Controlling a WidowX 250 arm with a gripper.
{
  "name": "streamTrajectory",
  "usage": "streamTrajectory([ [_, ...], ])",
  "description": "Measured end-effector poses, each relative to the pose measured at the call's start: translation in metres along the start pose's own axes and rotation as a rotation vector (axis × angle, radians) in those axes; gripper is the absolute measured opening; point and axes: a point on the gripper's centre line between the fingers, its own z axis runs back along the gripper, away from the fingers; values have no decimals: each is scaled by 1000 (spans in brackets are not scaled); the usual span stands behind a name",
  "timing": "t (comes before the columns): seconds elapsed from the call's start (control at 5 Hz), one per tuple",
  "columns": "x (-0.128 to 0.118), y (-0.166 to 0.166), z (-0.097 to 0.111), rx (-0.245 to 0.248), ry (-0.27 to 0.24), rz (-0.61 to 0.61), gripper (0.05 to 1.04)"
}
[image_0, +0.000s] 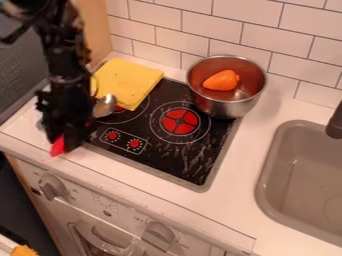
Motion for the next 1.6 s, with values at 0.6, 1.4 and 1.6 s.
streamTrajectory([
  [0.6, 18, -87, 47, -78, -118, 8, 418],
  [1.4, 22, -125, 13, -115, -40, -54, 1003],
  [1.6, 23, -126, 44, -61, -156, -89, 1004],
])
